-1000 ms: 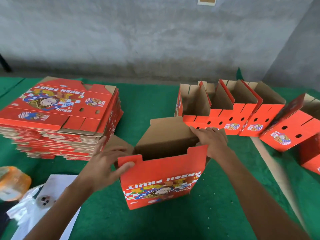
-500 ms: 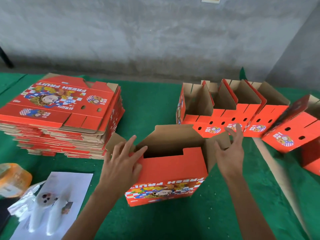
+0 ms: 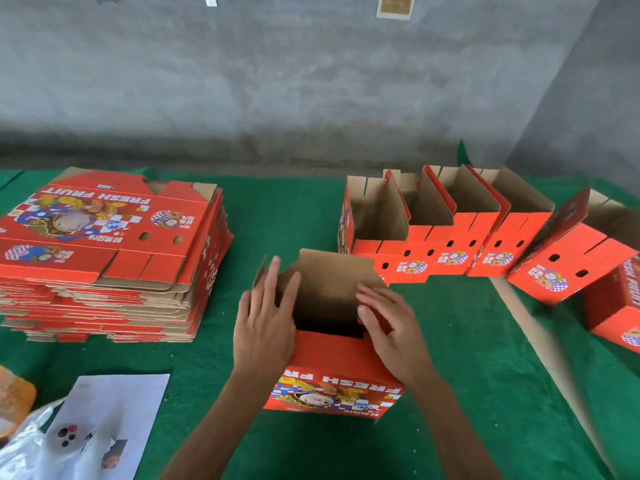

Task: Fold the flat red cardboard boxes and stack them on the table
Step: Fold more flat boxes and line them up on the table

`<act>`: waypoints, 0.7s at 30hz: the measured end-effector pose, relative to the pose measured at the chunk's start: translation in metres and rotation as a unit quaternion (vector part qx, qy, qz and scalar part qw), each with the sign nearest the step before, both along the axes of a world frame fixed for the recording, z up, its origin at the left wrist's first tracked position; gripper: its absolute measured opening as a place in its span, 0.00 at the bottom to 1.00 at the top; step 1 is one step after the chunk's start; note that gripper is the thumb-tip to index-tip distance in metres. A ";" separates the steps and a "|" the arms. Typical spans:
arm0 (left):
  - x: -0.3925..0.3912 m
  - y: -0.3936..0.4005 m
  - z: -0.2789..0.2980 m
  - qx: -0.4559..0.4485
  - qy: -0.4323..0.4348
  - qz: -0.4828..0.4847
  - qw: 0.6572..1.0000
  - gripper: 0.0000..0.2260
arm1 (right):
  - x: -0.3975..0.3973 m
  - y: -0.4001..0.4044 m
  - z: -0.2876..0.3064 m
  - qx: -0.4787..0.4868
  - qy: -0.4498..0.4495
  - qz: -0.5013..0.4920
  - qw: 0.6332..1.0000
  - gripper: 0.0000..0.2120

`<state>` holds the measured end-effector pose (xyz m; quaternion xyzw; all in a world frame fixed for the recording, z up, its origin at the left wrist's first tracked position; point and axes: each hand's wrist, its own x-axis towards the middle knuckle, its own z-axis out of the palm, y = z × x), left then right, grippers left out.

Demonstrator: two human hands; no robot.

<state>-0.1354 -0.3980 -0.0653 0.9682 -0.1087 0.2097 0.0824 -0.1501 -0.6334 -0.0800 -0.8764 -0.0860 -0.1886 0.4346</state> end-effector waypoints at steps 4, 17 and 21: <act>-0.005 0.011 -0.011 -0.155 -0.041 -0.123 0.979 0.46 | 0.007 -0.001 -0.005 -0.052 0.000 -0.046 0.998 0.37; 0.004 0.018 -0.013 -0.197 0.195 -0.055 0.959 0.28 | -0.008 -0.005 -0.007 0.058 0.081 -0.010 0.995 0.04; 0.005 0.011 -0.018 -0.078 0.227 -0.018 0.971 0.39 | -0.012 -0.002 -0.011 -0.103 0.138 -0.051 0.984 0.24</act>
